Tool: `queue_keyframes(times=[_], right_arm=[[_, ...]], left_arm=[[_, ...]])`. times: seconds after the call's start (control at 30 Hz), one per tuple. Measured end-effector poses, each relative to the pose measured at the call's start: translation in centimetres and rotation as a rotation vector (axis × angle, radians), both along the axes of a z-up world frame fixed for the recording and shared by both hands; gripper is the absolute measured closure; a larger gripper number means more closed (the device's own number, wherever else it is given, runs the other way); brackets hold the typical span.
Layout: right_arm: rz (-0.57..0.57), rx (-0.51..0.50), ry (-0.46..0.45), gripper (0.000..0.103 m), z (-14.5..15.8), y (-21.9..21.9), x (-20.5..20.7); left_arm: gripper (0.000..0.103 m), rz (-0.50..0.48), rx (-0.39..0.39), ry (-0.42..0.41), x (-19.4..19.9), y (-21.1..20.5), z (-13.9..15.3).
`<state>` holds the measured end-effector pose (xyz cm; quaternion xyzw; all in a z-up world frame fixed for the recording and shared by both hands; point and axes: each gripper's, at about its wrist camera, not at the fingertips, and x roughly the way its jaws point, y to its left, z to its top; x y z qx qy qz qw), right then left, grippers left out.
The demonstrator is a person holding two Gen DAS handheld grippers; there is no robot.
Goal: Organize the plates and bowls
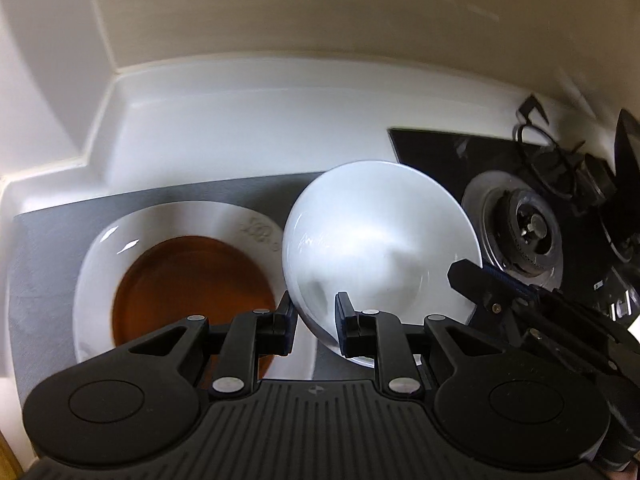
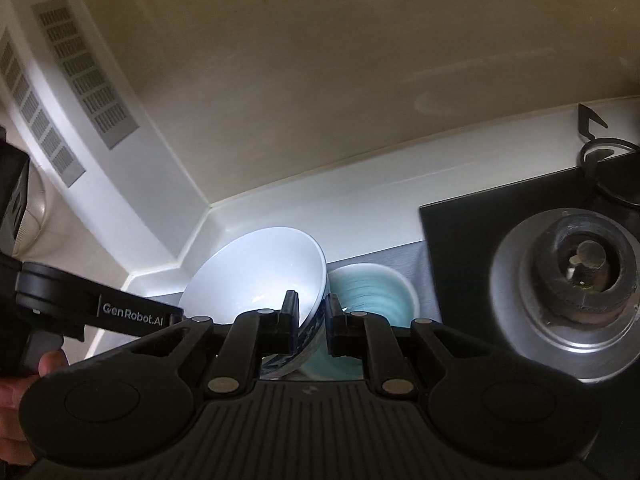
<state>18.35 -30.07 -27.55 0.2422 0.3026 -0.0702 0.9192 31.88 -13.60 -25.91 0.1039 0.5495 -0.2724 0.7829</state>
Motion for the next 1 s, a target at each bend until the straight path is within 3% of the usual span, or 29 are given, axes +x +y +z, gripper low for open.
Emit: queue_keyframes(times=[0.17, 0.6, 1.0], right_arm=[[0.002, 0.039, 0.015, 0.089, -2.0, -2.4, 0.1], [0.002, 0.041, 0.051, 0.089, -4.1, -3.0, 1.7], [-0.023, -0.04, 0.103, 0.091, -5.5, -2.4, 1.8]], left_arm=[[0.081, 0.02, 0.013, 0.033, 1.0, -1.7, -1.3], [0.081, 0.017, 0.092, 0.056, 1.8, -3.6, -3.7], [0.079, -0.052, 0.168, -0.007, 0.5, -5.3, -4.9]])
